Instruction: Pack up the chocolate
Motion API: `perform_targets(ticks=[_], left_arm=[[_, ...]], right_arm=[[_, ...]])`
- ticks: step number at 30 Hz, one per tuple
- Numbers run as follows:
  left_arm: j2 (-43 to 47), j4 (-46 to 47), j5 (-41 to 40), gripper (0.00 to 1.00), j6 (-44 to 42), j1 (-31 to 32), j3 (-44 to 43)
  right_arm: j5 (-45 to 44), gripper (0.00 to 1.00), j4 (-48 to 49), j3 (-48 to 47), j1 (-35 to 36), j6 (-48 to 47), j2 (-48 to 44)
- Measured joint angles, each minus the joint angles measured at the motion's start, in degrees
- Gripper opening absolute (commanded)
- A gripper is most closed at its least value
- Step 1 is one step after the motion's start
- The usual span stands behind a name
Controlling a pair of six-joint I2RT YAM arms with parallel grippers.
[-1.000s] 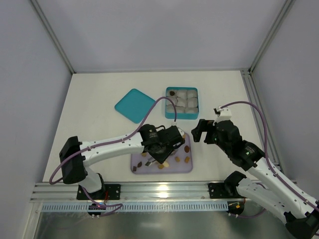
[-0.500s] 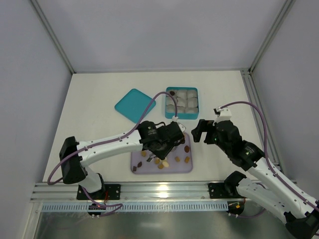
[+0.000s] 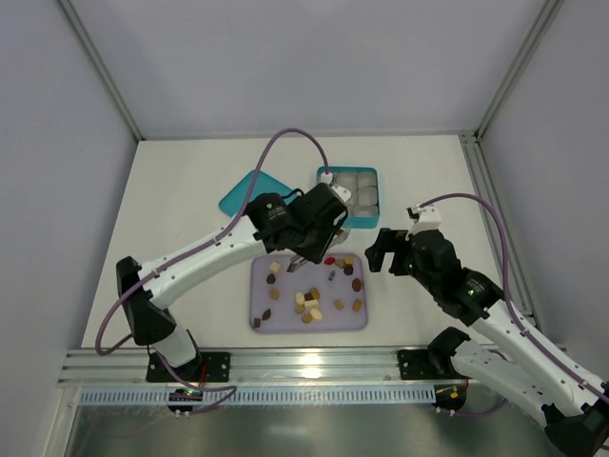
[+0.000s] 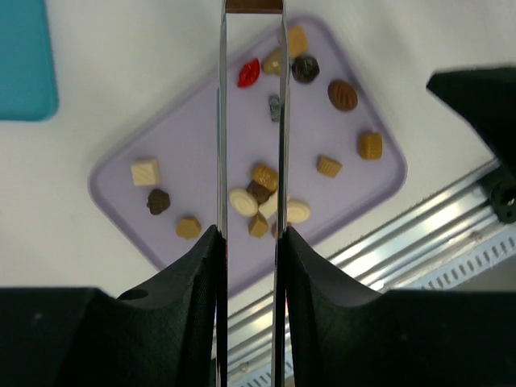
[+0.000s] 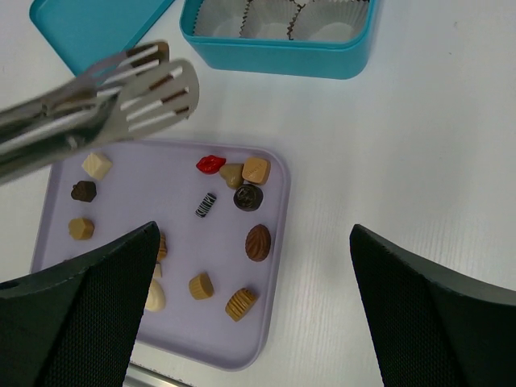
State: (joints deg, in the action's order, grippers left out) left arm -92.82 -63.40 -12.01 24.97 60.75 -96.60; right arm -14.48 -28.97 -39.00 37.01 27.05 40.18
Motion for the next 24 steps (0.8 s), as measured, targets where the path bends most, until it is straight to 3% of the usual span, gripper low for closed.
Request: perform_targets(ticks=[15,24], left_arm=[[-25.9,5.1,-1.0,0.32,-5.0,-14.2,-27.7],[-36.9,10.6,-0.8,0.34,-7.3,-17.8,-32.3]], right_arm=[[-0.9,1.00,-1.1,-3.8,-0.1,-1.5,2.6],[-0.9,1.00,-2.1,-5.5,-0.2,-1.7,3.3]])
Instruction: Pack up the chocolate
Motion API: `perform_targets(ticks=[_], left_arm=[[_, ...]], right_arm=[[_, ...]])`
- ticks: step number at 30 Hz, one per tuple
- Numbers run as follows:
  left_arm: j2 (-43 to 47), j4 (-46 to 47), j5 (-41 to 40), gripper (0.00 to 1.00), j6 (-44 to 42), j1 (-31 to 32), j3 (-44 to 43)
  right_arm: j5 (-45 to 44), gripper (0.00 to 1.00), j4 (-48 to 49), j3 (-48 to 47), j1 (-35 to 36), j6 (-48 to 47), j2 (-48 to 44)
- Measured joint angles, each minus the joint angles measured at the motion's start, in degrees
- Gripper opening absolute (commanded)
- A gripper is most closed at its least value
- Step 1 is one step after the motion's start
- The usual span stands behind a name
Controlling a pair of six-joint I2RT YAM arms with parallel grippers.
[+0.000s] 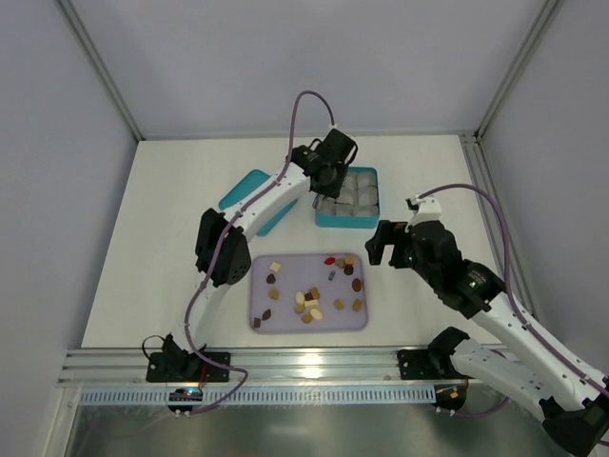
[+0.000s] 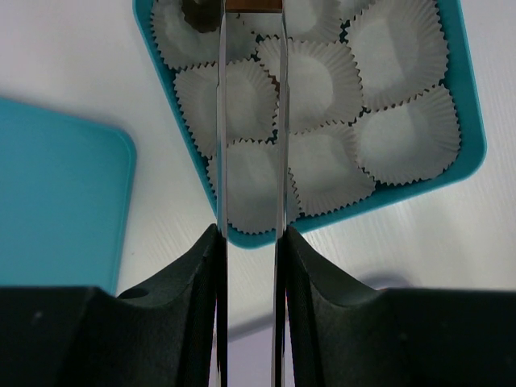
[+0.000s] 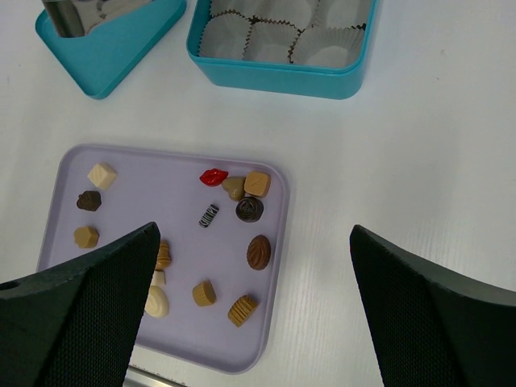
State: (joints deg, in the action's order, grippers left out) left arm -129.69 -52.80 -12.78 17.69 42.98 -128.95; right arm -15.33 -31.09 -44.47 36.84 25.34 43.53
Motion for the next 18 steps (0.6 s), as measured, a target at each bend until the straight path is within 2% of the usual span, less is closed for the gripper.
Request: perform_targets(ticks=[18], left_arm=[[-2.4,2.9,2.0,0.37,-0.2,-0.7,-2.2]], right_arm=[[0.0,1.00,-0.7,0.0,-0.2,0.0,0.8]])
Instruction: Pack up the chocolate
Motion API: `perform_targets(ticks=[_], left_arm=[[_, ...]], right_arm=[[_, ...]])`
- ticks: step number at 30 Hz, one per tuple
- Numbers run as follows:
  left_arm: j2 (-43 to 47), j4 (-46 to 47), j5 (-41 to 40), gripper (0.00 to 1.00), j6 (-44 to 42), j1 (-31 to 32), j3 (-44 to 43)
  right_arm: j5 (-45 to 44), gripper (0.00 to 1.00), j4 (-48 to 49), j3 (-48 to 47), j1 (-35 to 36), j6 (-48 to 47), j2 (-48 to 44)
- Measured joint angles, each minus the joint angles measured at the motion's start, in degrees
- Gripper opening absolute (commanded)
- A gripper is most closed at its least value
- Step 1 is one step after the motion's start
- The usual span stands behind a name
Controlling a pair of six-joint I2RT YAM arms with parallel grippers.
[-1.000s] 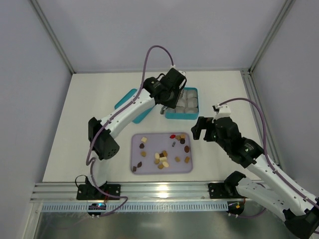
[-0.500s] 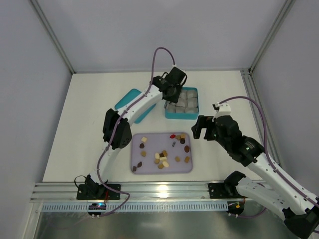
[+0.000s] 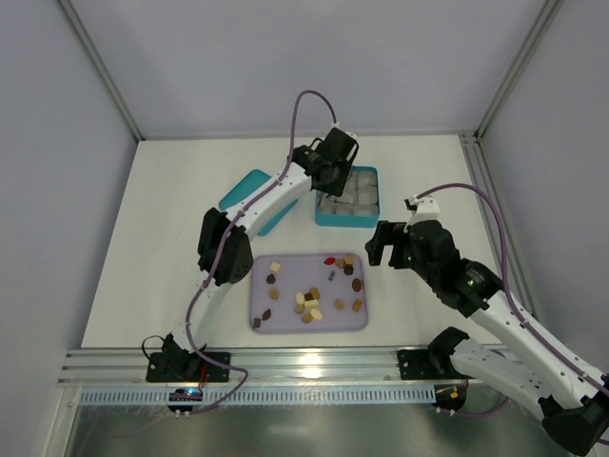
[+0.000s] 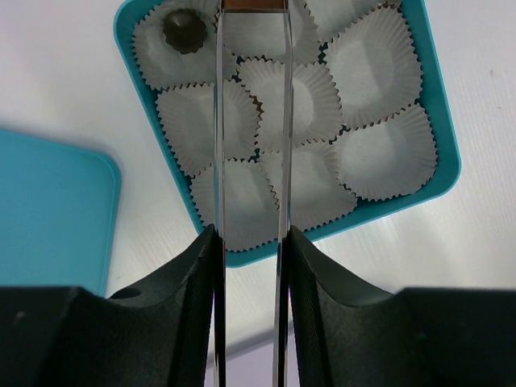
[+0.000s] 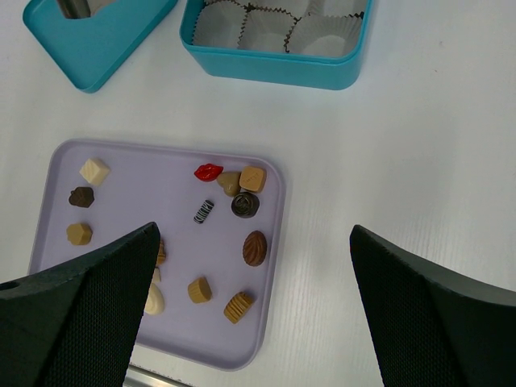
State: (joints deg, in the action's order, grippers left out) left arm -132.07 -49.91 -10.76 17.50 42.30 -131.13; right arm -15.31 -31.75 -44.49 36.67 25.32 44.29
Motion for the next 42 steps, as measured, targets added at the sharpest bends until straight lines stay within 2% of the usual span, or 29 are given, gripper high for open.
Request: perform_targets(ticks=[13,28,36,42], left_arm=[[-1.7,0.0,0.7,0.46,0.0,0.0,0.0],[-0.5,1.7,3.5,0.45,0.1,0.0,-0.4],[5.9,3.1,4.7,0.42,0.4,0.0,1.1],[16.5,3.7,4.7,0.41,2.1,0.4,12.0]], right_arm=[[0.0,1.00,0.0,0.0,0.0,0.0,0.0],[0.0,1.00,0.0,0.0,0.0,0.0,0.0],[0.0,1.00,-0.1,0.0,0.0,0.0,-0.5],[0.0,1.00,0.0,0.0,0.0,0.0,-1.2]])
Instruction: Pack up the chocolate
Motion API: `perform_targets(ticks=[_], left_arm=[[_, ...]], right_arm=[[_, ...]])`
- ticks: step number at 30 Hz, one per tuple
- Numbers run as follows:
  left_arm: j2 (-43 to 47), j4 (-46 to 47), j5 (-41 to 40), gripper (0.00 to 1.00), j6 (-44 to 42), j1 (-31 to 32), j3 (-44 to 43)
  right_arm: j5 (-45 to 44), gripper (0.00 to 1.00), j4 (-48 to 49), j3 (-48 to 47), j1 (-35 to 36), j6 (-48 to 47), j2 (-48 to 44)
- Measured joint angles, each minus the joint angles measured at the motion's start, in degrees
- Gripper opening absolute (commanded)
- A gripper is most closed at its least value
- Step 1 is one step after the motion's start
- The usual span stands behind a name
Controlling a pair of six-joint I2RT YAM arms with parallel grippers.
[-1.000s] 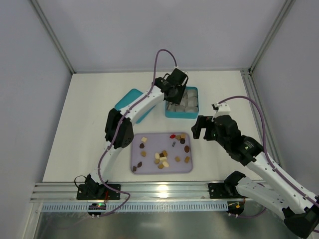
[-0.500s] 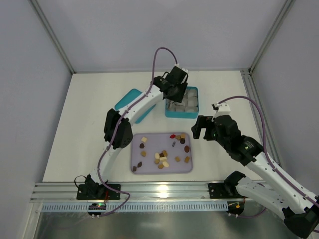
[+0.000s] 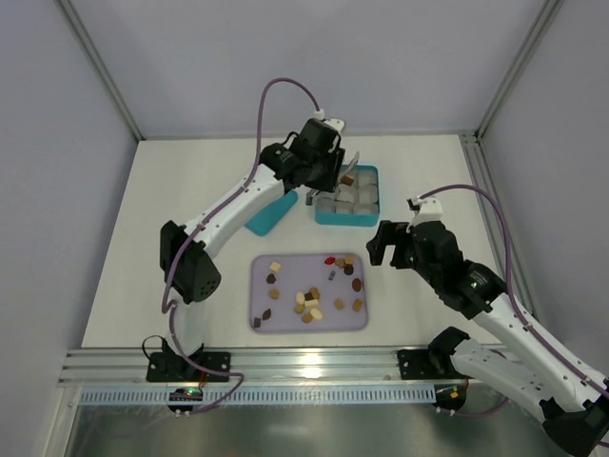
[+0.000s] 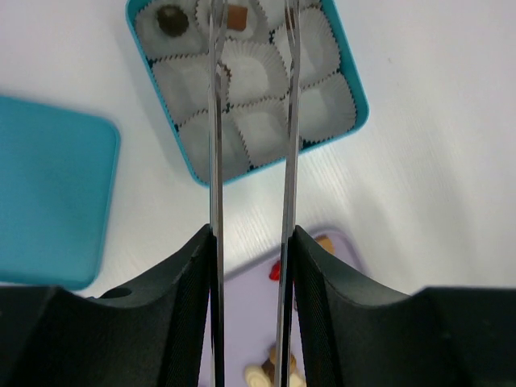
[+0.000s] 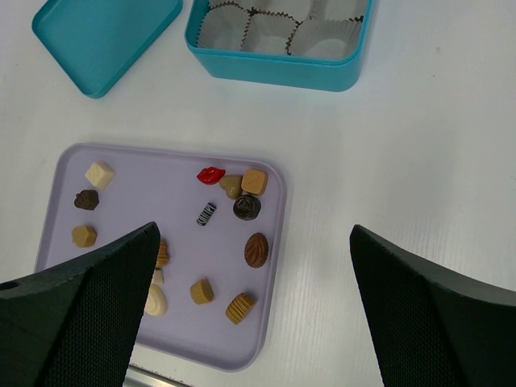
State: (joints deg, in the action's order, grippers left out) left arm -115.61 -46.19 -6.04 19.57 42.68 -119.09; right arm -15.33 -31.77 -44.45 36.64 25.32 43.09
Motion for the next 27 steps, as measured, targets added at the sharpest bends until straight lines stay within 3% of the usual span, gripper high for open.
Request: perform_targets(ticks=[5,16,27], left_arm=[[10.1,-0.7,-1.3,0.41,1.8,2.0,12.0],[28.8,-3.0,-2.9,0.42,6.4,14.3,35.9],[36.6,-4.3,-2.3,0.44,12.3,25.1,45.4]], right_arm=[[-0.1,1.00,0.2,0.5,0.0,0.0,-0.3],[-0.1,1.00,0.6,1.8,0.0,0.1,-0.3],[0.2,1.00,1.0,2.7,0.0,0.3,-0.4]])
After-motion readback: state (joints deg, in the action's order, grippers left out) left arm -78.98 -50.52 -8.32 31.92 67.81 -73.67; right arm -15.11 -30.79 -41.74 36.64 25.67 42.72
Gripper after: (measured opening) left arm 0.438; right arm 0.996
